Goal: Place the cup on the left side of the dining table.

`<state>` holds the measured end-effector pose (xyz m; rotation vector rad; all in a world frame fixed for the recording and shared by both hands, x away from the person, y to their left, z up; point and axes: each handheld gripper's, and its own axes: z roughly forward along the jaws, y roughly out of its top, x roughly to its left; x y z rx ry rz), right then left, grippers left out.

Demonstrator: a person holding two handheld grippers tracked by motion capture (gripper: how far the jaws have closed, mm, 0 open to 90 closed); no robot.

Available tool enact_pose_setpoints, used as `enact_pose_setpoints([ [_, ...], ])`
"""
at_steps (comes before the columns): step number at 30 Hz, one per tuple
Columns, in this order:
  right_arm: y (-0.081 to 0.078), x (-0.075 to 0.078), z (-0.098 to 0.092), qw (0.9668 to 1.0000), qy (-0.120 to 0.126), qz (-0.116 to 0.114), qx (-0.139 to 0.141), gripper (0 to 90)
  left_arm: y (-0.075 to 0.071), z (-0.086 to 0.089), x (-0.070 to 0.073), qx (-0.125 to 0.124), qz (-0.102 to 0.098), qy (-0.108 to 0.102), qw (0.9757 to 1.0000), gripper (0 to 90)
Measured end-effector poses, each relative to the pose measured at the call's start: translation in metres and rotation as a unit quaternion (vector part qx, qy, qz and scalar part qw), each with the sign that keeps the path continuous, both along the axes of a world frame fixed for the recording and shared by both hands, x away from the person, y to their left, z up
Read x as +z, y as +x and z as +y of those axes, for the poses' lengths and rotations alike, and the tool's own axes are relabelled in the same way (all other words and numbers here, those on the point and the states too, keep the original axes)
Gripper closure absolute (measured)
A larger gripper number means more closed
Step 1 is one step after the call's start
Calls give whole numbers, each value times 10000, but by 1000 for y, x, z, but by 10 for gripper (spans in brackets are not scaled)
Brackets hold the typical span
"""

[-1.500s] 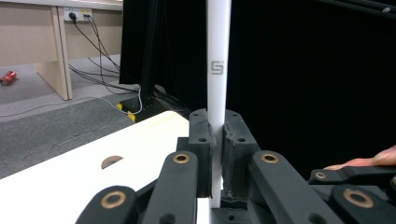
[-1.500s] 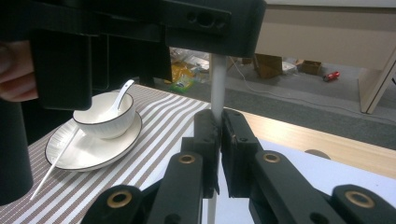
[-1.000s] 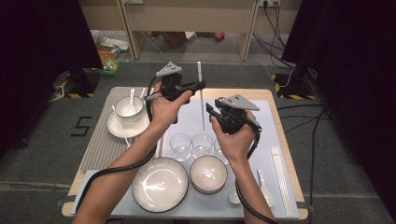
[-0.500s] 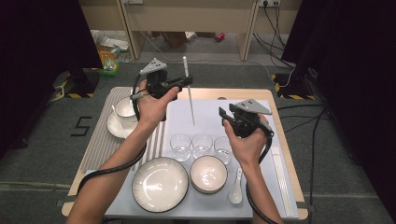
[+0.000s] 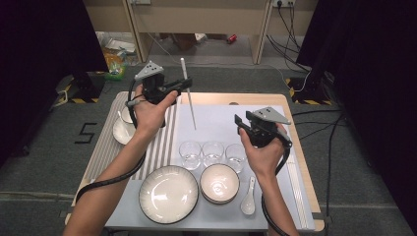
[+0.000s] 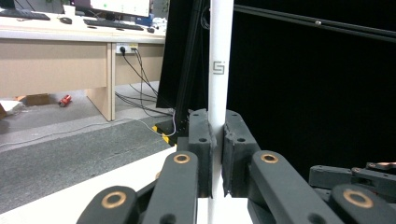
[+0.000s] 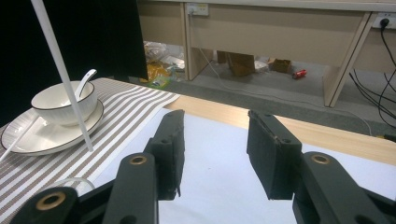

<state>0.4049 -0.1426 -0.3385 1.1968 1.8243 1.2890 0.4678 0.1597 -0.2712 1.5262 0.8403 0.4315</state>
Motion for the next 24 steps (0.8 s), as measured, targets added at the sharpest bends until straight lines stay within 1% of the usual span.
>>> enact_pose_setpoints([
  [1, 0, 0, -1, 10000, -35, -19, -8, 566, 0, 1, 0, 15, -11, -6, 10000, 833],
  [2, -1, 0, -1, 10000, 21, 23, -28, 565, -1, 2, 1, 31, -20, -8, 10000, 834],
  [3, -2, -1, -3, 10000, 21, -10, -44, 563, -1, 3, 1, 42, -38, -4, 10000, 833],
  [6, -4, -4, -7, 10000, 9, -11, -98, 554, -3, 6, 2, 74, -57, -9, 10000, 833],
  [8, -6, -8, -12, 9999, 13, 47, -156, 549, -4, 8, 2, 81, -69, 0, 9999, 833],
  [10, -6, -9, -14, 9998, 8, 66, -180, 547, -5, 9, 3, 89, -84, -10, 9999, 833],
  [11, -7, -10, -15, 9997, 39, 115, -208, 546, -6, 10, 3, 89, -92, -10, 9999, 833],
  [12, -7, -12, -19, 9997, 5, 108, -237, 543, -7, 12, 4, 109, -113, -12, 9999, 833],
  [15, -7, -12, -22, 9996, -18, 134, -268, 541, -7, 14, 6, 136, -131, -3, 9998, 834],
  [16, -7, -13, -24, 9994, -2, 187, -286, 538, -8, 16, 6, 153, -141, -3, 9998, 833],
  [20, -8, -16, -30, 9987, -144, 339, -348, 534, -10, 21, 8, 191, -168, -3, 9997, 834],
  [22, -9, -18, -32, 9983, -174, 407, -381, 534, -11, 24, 9, 210, -178, -4, 9996, 833],
  [23, -9, -21, -35, 9979, -209, 460, -405, 534, -12, 25, 9, 226, -185, -2, 9996, 834],
  [24, -9, -21, -35, 9979, -209, 460, -405, 534, -12, 27, 9, 235, -190, 9, 9995, 834],
])
